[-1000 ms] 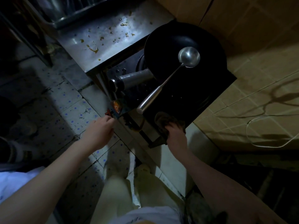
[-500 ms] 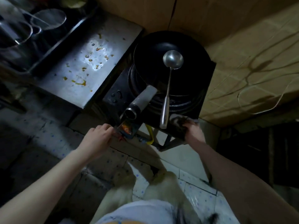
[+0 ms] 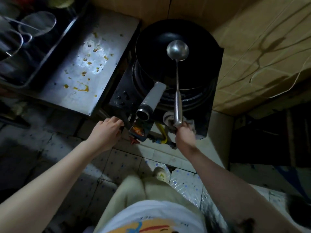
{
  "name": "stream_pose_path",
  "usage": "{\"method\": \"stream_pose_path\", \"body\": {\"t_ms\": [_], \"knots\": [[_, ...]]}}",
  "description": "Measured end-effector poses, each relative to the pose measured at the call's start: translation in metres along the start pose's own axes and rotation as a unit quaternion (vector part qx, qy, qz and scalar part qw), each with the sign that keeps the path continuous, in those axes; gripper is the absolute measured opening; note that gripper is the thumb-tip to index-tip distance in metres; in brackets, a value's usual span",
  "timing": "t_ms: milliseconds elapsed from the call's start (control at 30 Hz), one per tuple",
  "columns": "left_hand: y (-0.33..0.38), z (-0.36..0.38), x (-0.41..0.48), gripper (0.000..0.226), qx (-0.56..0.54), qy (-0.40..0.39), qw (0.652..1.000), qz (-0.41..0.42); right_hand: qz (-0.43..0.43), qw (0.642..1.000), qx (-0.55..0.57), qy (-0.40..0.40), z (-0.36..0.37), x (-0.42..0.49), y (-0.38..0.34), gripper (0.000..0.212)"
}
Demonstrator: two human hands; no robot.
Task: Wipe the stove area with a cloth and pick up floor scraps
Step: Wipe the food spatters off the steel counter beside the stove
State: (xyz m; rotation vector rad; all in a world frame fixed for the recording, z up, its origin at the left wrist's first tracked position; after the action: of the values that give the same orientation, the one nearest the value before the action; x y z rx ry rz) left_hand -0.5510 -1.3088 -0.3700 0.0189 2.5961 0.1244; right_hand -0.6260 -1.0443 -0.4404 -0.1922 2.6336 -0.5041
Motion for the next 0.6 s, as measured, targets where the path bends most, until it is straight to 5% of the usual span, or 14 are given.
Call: {"method": "stream_pose_path", "body": {"t_ms": [367, 600], "knots": [[-0.079, -0.028, 0.039, 0.036, 0.040, -0.013, 0.997, 0.068, 0.021, 0.993, 0.113, 0.010, 0.047, 0.025, -0.109, 0.027], [-0.182, -0.054, 0.063, 0.035, 0.075, -0.018, 0.993, 0.094, 0.054, 0.991, 0.113, 0.036, 0.057, 0.071, -0.206, 0.042]]}}
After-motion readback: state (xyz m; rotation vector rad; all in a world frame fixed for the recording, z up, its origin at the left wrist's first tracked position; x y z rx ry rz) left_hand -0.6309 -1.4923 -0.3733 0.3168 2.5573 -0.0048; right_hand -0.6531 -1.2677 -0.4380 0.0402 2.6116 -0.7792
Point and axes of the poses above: each hand's wrist, its own x-axis towards the middle knuckle, its own z-axis out of the palm, y = z × x, the point moved 7 cm from there along x, towards the middle knuckle, and after that the axes turned 13 degrees about -y, right-handed, at the moved point
